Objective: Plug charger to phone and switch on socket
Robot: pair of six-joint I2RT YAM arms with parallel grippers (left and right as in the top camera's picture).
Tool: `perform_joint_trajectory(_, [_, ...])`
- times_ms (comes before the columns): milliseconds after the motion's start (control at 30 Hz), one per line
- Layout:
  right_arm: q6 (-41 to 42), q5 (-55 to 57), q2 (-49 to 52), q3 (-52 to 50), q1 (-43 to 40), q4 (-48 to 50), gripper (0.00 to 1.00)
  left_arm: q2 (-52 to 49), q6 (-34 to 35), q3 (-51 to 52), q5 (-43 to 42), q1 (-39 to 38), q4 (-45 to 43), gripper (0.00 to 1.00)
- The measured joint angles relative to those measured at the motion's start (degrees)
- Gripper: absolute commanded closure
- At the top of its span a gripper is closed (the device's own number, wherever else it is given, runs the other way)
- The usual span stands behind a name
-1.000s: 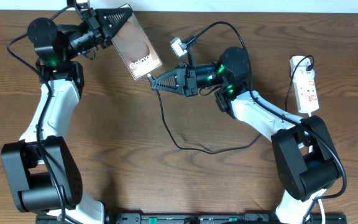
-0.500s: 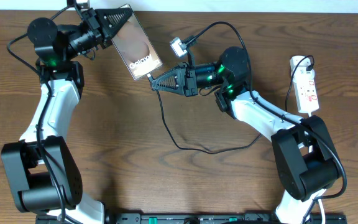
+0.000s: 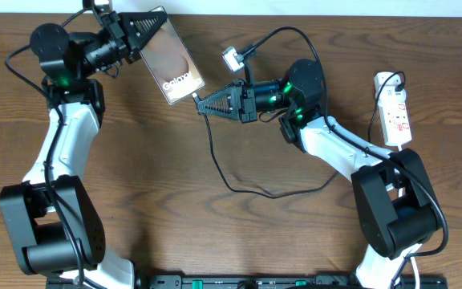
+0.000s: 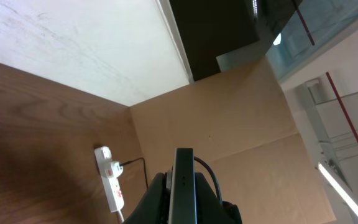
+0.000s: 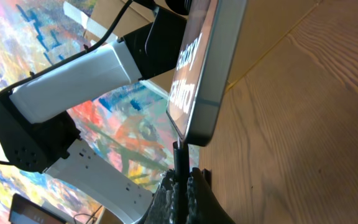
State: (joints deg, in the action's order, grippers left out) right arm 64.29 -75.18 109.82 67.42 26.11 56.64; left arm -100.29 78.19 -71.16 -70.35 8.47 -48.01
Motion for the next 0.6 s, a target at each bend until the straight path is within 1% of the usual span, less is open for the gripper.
perform_joint_trajectory(600, [0.0, -0.5, 0.0, 0.0, 0.0, -1.1, 0.99, 0.0, -0.1, 0.0, 0.1, -0.7, 0.0, 0.93])
